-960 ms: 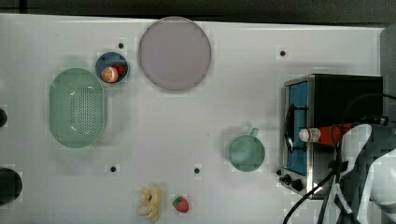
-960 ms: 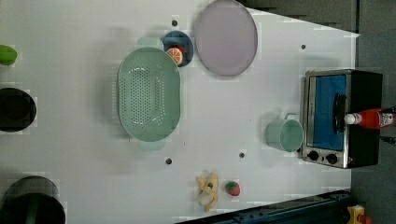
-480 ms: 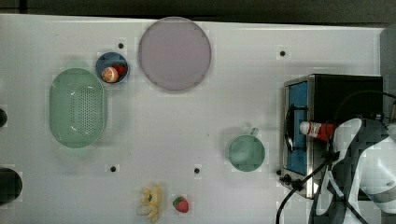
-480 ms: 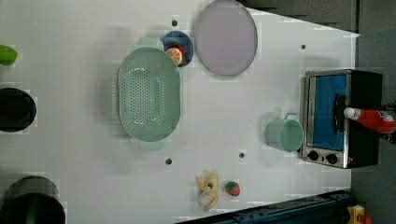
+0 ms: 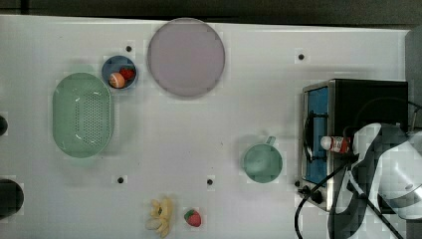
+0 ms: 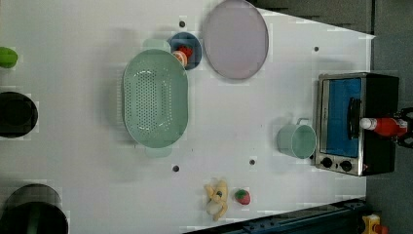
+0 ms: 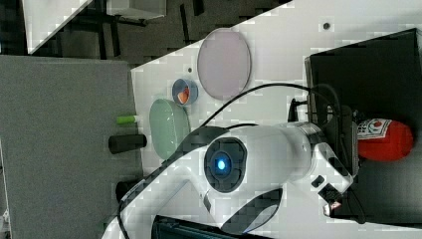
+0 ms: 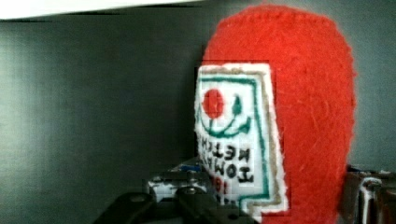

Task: Pick Ketchup from oven and place it on table.

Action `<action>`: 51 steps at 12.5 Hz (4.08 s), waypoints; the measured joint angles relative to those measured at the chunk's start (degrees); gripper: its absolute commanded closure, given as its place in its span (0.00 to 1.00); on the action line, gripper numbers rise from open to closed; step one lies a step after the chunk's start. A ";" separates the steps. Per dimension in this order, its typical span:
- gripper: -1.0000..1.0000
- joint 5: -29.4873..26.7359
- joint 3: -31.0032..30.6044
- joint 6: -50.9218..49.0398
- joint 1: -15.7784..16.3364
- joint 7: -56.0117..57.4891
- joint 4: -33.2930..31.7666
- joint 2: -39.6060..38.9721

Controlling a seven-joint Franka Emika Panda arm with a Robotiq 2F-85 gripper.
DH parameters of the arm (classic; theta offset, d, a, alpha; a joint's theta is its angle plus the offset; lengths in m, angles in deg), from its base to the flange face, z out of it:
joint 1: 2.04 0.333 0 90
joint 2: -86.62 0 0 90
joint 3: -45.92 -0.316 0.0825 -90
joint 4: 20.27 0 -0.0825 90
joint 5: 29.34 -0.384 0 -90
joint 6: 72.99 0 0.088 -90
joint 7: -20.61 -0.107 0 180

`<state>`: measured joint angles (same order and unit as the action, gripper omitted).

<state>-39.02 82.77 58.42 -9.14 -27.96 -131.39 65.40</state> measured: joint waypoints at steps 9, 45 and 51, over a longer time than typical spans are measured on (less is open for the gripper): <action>0.36 4.60 -1.48 -18.86 4.12 5.37 13.48 7.87; 0.00 7.23 -30.00 1.34 14.54 -4.99 -17.90 14.73; 0.00 7.13 -29.30 -26.79 14.68 -5.02 4.81 28.40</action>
<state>-31.89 53.47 31.63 5.54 -32.98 -126.58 93.79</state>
